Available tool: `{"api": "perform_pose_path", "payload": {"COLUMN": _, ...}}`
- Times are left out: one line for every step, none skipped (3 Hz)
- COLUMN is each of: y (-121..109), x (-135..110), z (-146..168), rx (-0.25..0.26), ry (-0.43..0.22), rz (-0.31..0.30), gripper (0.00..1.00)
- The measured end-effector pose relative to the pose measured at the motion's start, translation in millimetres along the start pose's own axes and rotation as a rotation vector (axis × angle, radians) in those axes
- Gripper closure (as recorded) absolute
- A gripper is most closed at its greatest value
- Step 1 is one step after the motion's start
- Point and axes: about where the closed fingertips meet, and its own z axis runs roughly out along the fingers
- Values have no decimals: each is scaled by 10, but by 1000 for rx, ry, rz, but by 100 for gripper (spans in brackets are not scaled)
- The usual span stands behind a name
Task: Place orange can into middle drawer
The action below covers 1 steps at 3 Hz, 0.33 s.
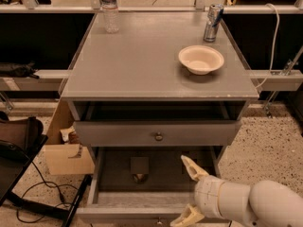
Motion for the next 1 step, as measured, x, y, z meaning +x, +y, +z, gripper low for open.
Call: {"api": "perform_pose_path", "payload": {"y": -282, "x": -204, "z": -367, "rx": 61, "ry": 135, "rz": -85, "gripper": 0}}
